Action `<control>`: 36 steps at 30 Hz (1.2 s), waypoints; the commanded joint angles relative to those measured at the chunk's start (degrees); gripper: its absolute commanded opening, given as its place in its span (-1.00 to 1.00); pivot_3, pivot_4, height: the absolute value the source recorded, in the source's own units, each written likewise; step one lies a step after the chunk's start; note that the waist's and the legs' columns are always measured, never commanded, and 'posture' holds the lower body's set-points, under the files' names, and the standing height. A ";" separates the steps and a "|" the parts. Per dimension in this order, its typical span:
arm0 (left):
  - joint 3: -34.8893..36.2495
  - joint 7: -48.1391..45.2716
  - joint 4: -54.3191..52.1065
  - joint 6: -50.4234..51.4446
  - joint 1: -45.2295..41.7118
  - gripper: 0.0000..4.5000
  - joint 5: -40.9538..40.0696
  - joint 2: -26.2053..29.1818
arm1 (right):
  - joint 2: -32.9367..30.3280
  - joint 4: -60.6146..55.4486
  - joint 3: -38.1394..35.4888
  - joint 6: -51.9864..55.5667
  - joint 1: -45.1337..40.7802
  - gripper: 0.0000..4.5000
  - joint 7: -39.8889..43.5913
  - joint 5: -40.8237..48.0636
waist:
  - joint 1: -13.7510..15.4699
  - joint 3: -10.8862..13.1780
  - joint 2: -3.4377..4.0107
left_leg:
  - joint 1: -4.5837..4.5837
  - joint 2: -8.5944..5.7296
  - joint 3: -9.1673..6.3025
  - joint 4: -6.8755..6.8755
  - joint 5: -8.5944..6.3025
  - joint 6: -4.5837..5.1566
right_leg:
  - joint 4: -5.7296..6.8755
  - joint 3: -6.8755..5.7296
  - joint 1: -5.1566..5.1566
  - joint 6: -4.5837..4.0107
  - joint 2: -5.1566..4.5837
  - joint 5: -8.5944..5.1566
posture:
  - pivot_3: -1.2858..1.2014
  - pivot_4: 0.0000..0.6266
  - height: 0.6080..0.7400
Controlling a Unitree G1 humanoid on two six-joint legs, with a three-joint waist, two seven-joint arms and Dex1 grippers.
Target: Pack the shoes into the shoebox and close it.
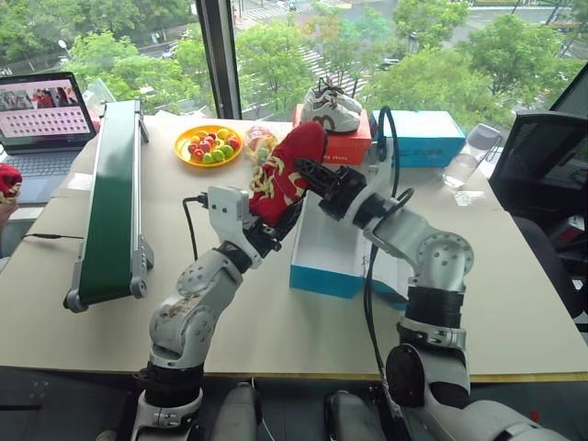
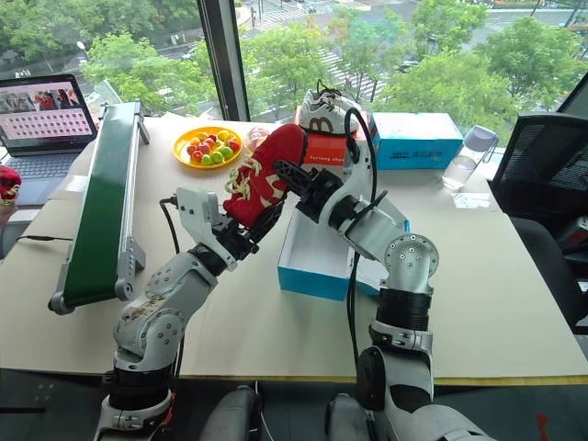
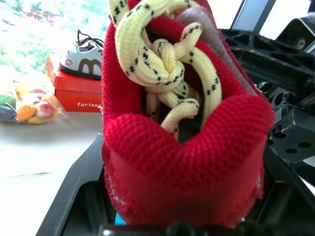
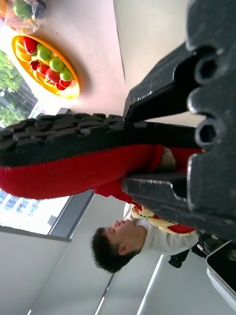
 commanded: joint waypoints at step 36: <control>3.94 -27.65 -8.72 -2.83 9.94 0.99 -1.90 30.84 | -12.48 -0.21 12.64 8.62 3.91 -0.38 -11.18 -27.45 | -0.20 0.03 0.07 | -0.08 0.11 0.55 -0.11 0.00 0.00 | 0.57 0.68 -0.82 -0.11 0.09 -0.10 | 0.03 -0.52 0.99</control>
